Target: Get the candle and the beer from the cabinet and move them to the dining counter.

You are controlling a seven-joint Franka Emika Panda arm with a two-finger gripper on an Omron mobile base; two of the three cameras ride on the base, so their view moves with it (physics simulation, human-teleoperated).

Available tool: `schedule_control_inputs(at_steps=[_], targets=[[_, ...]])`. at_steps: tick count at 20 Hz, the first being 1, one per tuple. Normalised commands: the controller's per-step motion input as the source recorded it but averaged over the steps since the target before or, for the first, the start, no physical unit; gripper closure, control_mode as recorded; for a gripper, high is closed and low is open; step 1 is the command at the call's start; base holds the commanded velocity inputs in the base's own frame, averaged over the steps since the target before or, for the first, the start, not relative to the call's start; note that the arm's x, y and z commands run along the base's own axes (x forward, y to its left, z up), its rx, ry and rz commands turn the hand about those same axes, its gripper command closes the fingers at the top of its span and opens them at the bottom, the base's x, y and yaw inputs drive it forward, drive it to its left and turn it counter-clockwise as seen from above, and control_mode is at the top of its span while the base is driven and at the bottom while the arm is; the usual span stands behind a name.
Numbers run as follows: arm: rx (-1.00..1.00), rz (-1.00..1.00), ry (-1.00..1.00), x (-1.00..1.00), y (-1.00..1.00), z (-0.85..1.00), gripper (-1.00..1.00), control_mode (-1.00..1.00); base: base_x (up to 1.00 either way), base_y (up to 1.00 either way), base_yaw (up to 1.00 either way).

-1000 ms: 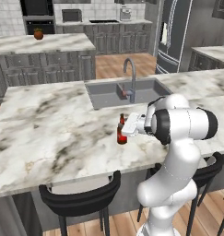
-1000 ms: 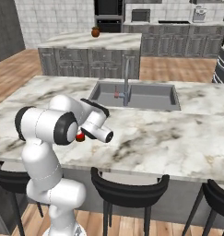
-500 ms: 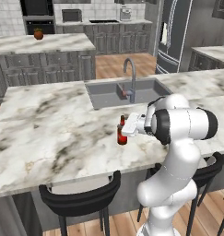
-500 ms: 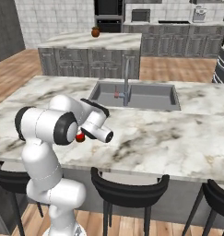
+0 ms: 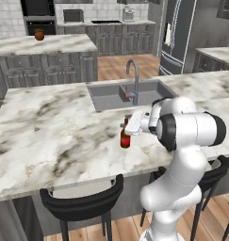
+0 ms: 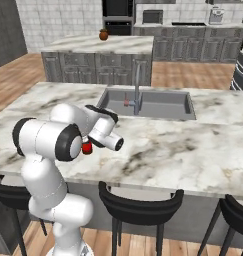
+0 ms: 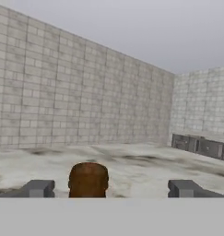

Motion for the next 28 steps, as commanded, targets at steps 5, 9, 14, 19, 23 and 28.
schedule_control_inputs(at_steps=[5, 9, 14, 19, 23, 28], targets=[[-0.05, 0.00, 0.00, 0.00, 0.00, 0.65, -1.00, -1.00, 0.00, 0.00, 0.00], [-0.01, 0.00, 0.05, 0.00, 0.00, 0.83, -1.00, -1.00, 0.00, 0.00, 0.00], [0.00, 0.00, 0.15, -0.18, 0.00, 0.89, -1.00, -1.00, 0.00, 0.00, 0.00], [0.00, 0.00, 0.19, -0.45, 0.00, 0.71, -1.00, -1.00, 0.00, 0.00, 0.00], [0.00, -0.02, 0.14, -0.78, 0.00, 0.63, -1.00, -1.00, 0.00, 0.00, 0.00], [0.00, -0.07, 0.14, -0.65, 0.00, 0.57, -1.00, -1.00, 0.00, 0.00, 0.00]])
